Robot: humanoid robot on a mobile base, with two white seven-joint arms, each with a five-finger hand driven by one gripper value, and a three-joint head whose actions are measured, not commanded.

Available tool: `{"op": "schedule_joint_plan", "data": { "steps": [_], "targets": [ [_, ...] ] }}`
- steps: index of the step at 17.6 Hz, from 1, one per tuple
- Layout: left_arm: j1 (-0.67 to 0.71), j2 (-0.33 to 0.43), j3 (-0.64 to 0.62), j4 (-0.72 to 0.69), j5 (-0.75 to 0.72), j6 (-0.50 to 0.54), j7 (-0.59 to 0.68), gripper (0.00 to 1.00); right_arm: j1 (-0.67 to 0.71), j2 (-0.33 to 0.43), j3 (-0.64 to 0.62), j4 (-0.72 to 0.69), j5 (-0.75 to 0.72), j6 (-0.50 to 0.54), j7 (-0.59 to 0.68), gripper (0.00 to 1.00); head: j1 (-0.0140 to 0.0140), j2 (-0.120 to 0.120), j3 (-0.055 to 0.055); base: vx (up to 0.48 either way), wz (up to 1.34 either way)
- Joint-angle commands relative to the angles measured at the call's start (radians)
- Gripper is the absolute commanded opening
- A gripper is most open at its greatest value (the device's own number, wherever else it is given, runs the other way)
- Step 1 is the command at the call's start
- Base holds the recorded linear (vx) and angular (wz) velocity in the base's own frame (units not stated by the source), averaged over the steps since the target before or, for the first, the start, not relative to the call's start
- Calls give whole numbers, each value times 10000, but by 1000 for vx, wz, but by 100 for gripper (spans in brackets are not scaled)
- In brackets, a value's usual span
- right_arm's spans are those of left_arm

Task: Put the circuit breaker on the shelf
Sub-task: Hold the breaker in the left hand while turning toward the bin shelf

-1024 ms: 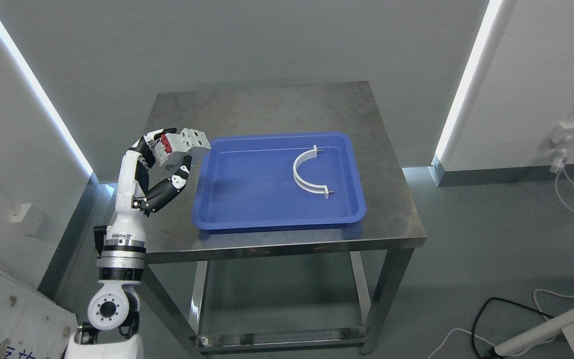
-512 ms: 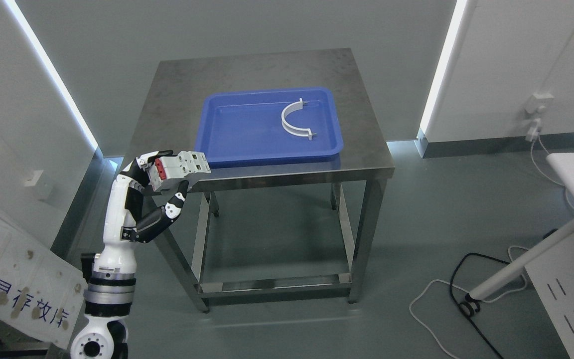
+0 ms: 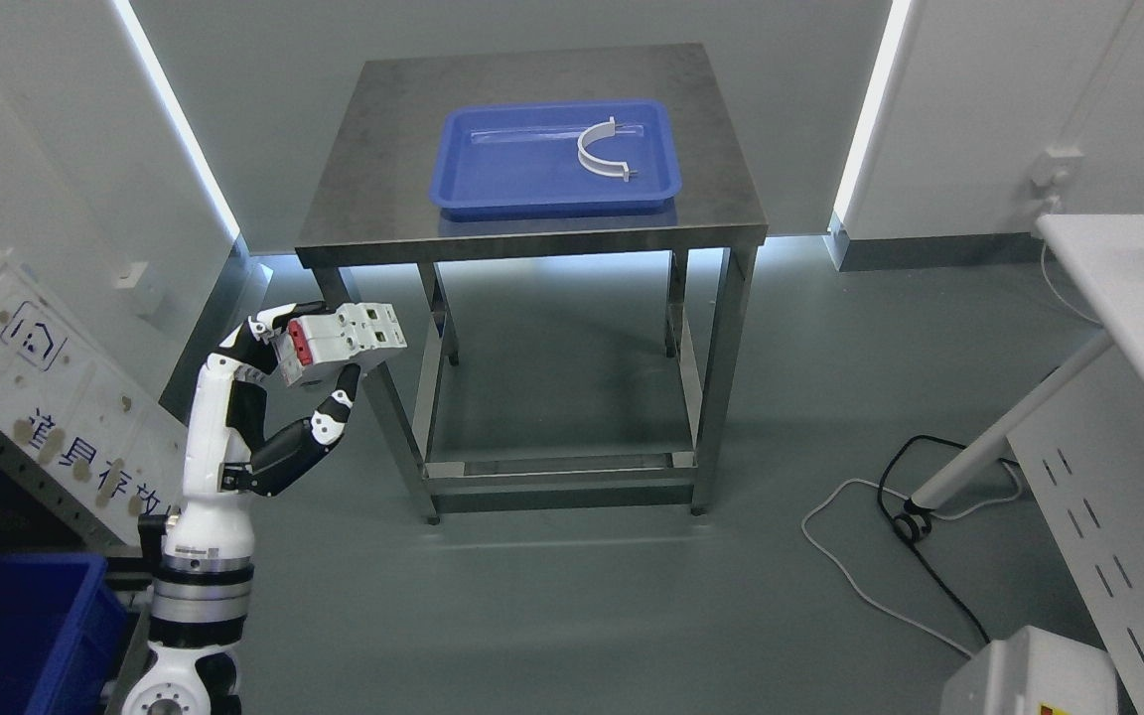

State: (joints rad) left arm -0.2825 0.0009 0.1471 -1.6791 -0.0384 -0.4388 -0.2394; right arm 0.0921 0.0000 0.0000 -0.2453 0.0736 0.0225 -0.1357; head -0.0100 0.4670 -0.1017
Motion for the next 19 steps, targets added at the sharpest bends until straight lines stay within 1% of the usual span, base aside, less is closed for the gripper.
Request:
{"op": "schedule_joint_plan", "data": {
  "steps": [1, 6, 9, 12, 14, 17, 19],
  "targets": [
    [34, 165, 48, -267, 46, -351, -489, 12, 0, -175, 199, -1, 0, 558, -8, 100, 0, 0, 0, -476, 67],
    [-165, 165, 48, -267, 92, -658, -536, 12, 0, -175, 199, -1, 0, 558, -8, 100, 0, 3, 0, -449, 45],
    [-456, 165, 109, -267, 92, -598, -536, 12, 0, -175, 199, -1, 0, 558, -8, 100, 0, 3, 0, -406, 103],
    [-549, 165, 155, -267, 92, -567, -536, 12, 0, -175, 199, -1, 0, 558, -8, 100, 0, 3, 0, -377, 420],
    [-580, 165, 171, -267, 92, -567, -536, 12, 0, -175, 199, -1, 0, 558, -8, 100, 0, 2, 0, -324, 930],
    [-1252, 165, 293, -267, 92, -1, -597, 12, 0, -175, 199, -1, 0, 558, -8, 100, 0, 3, 0, -200, 1056],
    [-1941, 480, 293, -252, 77, 535, -902, 12, 0, -175, 199, -1, 0, 558, -8, 100, 0, 3, 0, -126, 1065]
  ]
}}
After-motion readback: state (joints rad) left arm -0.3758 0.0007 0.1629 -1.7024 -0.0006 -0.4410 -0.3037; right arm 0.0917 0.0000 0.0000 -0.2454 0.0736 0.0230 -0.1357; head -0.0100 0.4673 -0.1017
